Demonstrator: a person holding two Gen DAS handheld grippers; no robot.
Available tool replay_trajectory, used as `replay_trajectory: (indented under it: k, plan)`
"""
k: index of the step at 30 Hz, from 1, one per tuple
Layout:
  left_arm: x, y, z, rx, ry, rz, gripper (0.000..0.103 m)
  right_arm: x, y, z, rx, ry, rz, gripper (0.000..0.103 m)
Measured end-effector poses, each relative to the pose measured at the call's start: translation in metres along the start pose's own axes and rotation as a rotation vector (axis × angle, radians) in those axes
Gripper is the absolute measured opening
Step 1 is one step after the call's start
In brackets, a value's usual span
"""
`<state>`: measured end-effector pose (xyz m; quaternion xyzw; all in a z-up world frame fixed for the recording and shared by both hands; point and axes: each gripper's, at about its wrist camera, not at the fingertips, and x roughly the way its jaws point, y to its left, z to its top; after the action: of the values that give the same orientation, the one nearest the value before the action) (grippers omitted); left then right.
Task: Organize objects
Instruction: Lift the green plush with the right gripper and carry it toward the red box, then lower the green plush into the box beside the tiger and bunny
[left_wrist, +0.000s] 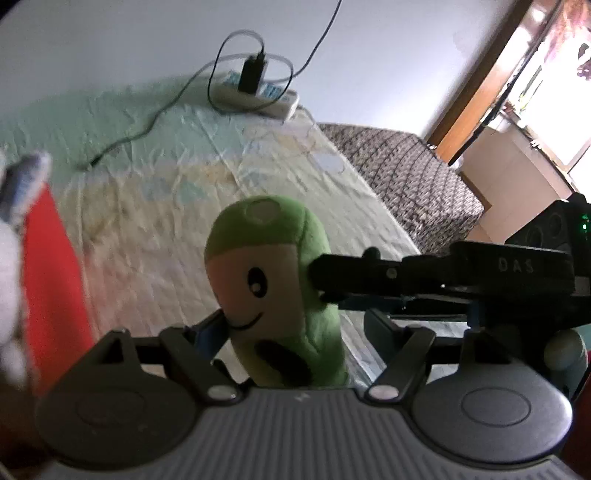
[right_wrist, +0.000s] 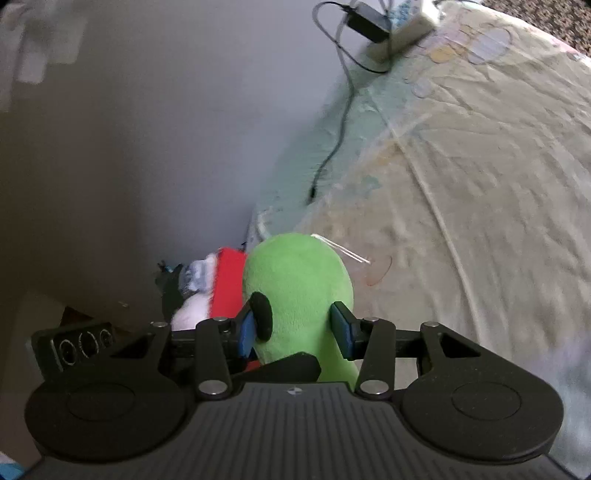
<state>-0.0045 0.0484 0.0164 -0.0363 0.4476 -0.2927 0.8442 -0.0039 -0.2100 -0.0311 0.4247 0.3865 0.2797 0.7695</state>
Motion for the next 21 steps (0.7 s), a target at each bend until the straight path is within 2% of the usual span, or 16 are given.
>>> replay_trajectory:
  k: [6,11,21]
  plan:
    - [-0.047,-0.002,-0.005,0.038,-0.110,0.012,0.077,-0.005,0.036,-0.015,-0.060,-0.032,0.056,0.047]
    - [-0.092,0.011,-0.007,0.022,-0.211,0.027,0.077,0.005,0.069,-0.022,-0.111,-0.028,0.121,0.047]
    - [-0.160,0.054,-0.029,-0.040,-0.356,0.133,0.077,0.072,0.134,-0.038,-0.236,0.062,0.219,0.048]
